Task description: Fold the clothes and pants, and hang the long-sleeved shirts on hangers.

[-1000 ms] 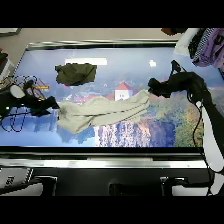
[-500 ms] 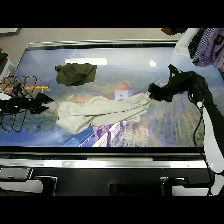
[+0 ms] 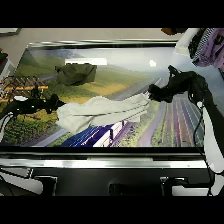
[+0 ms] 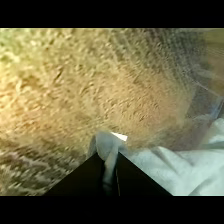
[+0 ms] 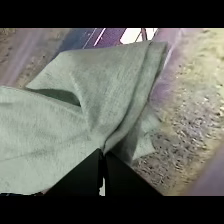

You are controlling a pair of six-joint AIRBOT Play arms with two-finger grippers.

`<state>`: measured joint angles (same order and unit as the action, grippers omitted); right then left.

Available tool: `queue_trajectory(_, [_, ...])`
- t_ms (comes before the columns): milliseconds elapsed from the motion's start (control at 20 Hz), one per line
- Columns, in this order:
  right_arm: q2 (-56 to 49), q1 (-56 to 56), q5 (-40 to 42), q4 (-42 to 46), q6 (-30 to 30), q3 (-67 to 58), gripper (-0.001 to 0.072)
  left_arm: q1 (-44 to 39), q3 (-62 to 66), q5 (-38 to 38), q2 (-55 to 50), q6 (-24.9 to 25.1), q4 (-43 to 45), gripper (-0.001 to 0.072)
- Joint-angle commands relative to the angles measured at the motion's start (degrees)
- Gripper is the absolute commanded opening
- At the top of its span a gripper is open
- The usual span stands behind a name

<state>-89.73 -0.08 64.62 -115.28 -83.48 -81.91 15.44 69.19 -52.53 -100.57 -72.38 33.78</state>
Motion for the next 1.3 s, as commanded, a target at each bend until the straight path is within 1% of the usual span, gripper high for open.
queue_trajectory(0, [0.90, 0.04, -0.83, -0.79, 0.15, 0.02, 0.0033, 0.07, 3.58, -1.53, 1.07, 0.66, -1.05, 0.0022])
queue_trajectory(100, [4.13, 0.02, -5.75, -0.70, 0.11, -0.07, 0.0033, 0.94, 8.55, -3.76, 3.37, 0.66, -0.98, 0.0021])
queue_trajectory(300, [15.74, 0.00, -18.32, 0.04, -0.17, -2.56, 0.0033, 1.75, 20.44, -7.76, 11.61, 0.63, 0.07, 0.0021])
queue_trajectory(400, [22.64, -0.02, -20.87, 3.54, -0.26, -4.55, 0.0033, 1.68, 24.85, -9.51, 18.12, 0.07, 4.28, 0.0021])
queue_trajectory(450, [26.32, -0.02, -21.70, 5.81, -0.20, -4.92, 0.0033, 1.73, 25.77, -9.18, 22.34, -1.60, 7.32, 0.0020])
queue_trajectory(500, [30.47, 0.00, -22.25, 8.76, 0.74, -4.92, 0.0033, 1.75, 26.05, -8.44, 26.91, -4.44, 11.56, 0.0021])
queue_trajectory(650, [41.99, -0.02, -21.53, 17.00, 4.46, -4.92, 0.0033, 1.73, 26.03, -7.41, 40.15, -15.69, 26.93, 0.0021])
queue_trajectory(750, [48.59, -0.02, -21.24, 20.90, 6.95, -4.92, 0.0033, 1.73, 26.01, -7.43, 48.26, -21.05, 35.67, 0.0021])
queue_trajectory(850, [53.68, 0.00, -21.24, 22.60, 8.85, -4.92, 0.0033, 1.73, 26.01, -7.45, 54.69, -25.14, 40.92, 0.0021])
queue_trajectory(950, [56.81, 0.00, -21.20, 22.77, 11.15, -4.92, 0.0033, 1.73, 26.01, -7.45, 59.14, -27.52, 42.69, 0.0022])
queue_trajectory(1050, [58.18, 0.00, -21.16, 22.75, 13.27, -4.92, 0.0033, 1.73, 25.99, -7.50, 61.35, -27.80, 42.80, 0.0021])
queue_trajectory(1150, [57.61, 0.00, -20.76, 22.75, 16.57, -4.92, 0.0033, 1.68, 25.77, -8.46, 60.96, -28.24, 42.60, 0.0021])
queue_trajectory(1250, [54.69, 0.00, -18.69, 22.53, 18.49, -4.92, 0.0033, 1.64, 24.35, -10.58, 58.14, -28.15, 40.37, 0.0021])
